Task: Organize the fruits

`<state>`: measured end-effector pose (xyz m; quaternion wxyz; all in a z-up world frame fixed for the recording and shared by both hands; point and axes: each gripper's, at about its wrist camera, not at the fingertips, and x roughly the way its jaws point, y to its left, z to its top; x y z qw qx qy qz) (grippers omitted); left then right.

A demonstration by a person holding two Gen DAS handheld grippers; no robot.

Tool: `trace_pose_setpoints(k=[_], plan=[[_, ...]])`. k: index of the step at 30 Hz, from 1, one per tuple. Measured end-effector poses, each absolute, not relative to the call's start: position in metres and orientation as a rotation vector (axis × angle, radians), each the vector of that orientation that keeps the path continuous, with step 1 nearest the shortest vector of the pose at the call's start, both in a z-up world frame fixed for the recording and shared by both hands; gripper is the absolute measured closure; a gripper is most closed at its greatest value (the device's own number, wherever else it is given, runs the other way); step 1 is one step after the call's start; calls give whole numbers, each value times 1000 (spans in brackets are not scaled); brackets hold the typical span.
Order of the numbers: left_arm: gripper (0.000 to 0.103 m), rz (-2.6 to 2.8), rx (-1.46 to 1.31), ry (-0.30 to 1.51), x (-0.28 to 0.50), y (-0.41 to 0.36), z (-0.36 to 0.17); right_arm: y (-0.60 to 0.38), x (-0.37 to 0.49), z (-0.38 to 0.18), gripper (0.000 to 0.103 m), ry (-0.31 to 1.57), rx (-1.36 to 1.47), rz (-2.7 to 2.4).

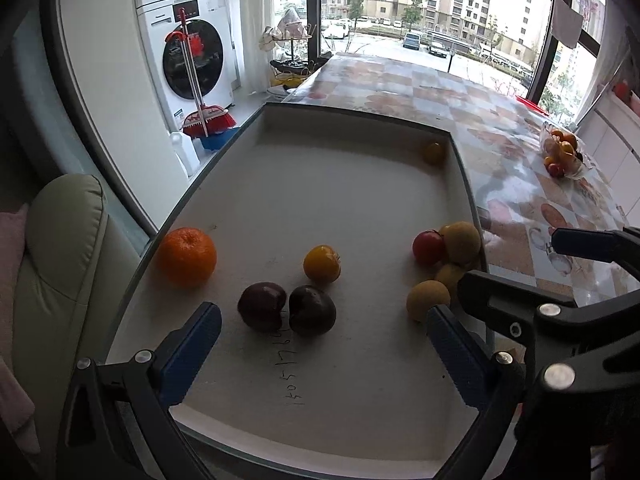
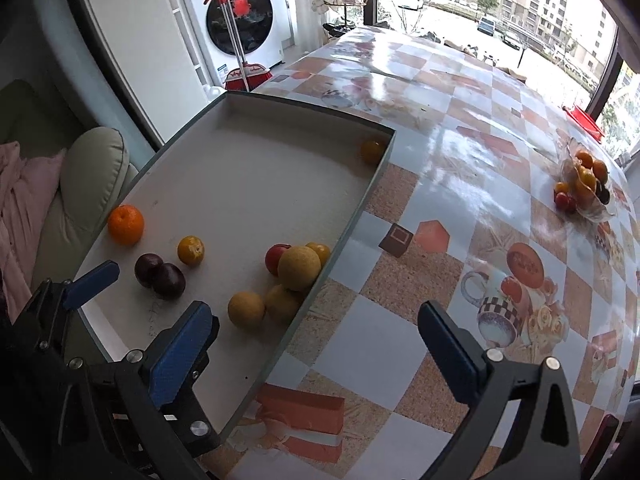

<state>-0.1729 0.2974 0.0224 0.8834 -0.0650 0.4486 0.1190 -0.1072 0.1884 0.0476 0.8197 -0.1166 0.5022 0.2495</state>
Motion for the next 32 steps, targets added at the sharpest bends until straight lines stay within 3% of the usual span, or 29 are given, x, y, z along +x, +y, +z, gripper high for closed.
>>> trace_pose_setpoints(k=[32], plan=[[0, 264, -86, 905, -180, 295, 28, 192, -122, 55, 0, 1042, -260, 568]])
